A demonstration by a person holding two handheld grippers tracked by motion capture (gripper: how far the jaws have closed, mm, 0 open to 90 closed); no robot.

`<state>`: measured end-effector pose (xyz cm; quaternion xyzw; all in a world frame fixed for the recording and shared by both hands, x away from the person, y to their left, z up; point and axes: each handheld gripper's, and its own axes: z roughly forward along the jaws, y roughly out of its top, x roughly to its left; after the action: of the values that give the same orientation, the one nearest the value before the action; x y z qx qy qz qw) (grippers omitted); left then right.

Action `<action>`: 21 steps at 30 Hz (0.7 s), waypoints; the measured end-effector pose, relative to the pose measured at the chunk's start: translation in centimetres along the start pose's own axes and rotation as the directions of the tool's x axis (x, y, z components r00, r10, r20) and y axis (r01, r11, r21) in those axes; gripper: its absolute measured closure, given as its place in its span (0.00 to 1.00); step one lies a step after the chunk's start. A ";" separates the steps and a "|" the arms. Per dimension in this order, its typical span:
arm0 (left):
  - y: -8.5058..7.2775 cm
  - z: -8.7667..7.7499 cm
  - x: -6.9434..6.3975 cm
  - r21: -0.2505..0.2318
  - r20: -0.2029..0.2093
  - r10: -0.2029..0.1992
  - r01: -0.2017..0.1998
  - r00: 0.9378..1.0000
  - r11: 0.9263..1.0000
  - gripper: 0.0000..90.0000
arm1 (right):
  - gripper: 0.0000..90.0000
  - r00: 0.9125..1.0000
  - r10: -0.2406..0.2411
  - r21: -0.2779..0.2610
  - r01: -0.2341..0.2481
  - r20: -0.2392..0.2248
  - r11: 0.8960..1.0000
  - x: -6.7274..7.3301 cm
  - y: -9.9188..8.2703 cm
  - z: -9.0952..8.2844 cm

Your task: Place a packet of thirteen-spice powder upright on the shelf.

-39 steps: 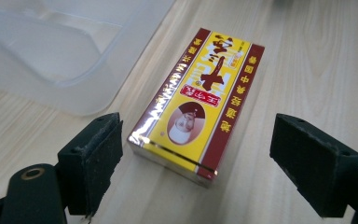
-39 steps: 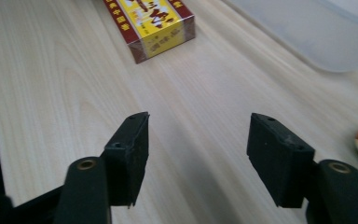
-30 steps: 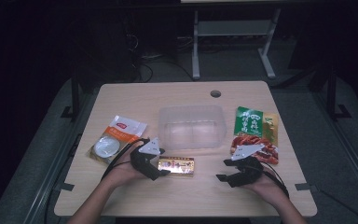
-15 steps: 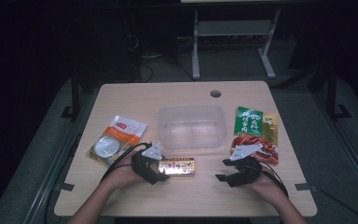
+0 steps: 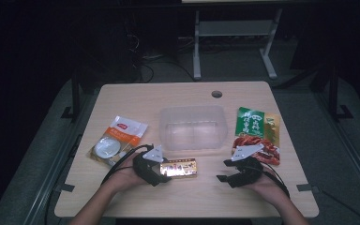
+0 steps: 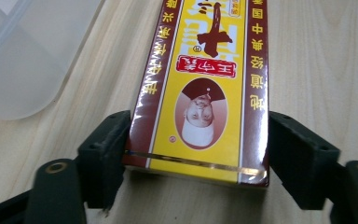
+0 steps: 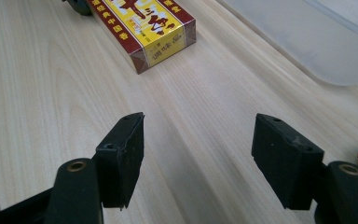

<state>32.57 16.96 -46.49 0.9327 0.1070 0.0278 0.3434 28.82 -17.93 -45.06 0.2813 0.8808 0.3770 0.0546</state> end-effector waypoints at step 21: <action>0.1 -0.8 -0.1 -0.011 0.011 -0.053 0.053 0.999 0.999 0.36 | 0.35 1.000 -0.004 -0.014 0.004 0.001 1.000 -0.2 0.0 -0.3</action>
<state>32.42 17.36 -45.84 0.9276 0.1299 0.0145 0.3500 28.86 -18.20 -44.88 0.2794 0.8787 0.3828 0.0576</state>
